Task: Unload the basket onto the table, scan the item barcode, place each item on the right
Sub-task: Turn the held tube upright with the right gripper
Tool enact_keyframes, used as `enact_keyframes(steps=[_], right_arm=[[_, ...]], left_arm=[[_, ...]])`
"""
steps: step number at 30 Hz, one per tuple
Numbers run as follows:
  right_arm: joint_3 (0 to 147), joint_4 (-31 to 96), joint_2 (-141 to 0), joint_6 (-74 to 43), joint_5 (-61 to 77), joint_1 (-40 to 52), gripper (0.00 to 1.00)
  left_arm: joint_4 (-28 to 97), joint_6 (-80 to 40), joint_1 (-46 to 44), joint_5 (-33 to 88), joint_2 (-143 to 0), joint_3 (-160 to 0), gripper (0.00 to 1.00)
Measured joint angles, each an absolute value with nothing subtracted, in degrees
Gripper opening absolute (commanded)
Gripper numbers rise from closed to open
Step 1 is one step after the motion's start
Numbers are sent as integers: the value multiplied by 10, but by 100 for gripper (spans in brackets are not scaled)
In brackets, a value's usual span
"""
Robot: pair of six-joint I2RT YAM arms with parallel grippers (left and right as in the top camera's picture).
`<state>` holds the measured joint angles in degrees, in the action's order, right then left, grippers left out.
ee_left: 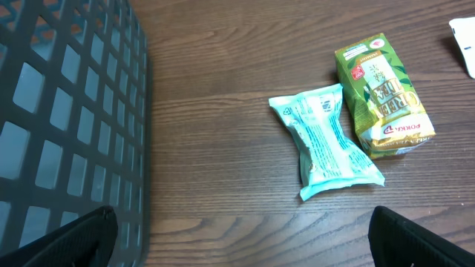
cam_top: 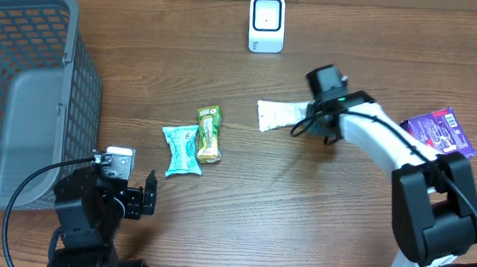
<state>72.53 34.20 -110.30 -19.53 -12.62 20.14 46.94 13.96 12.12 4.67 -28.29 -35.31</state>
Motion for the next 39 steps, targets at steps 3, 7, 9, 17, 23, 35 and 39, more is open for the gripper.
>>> enact_keyframes(steps=[3, 7, 9, 17, 23, 35, 39], right_arm=[[725, 288, -1103, -194, -114, 182, 4], [725, 217, -1103, -179, -52, 169, 6], [725, 201, -1103, -164, -6, 169, 9], [725, 186, -1103, -150, 92, 212, 14], [728, 157, -1132, -159, 96, 251, 14], [740, 199, -1164, -170, 112, 253, 18], [747, 265, -1164, -170, 126, 252, 18]], left_arm=[[469, 140, 121, 47, -283, -353, 100], [469, 140, 121, 47, -283, -353, 99], [469, 140, 121, 47, -283, -353, 100], [469, 140, 121, 47, -283, -353, 100], [469, 140, 121, 47, -283, -353, 100], [469, 140, 121, 47, -283, -353, 100], [469, 140, 121, 47, -283, -353, 99]])
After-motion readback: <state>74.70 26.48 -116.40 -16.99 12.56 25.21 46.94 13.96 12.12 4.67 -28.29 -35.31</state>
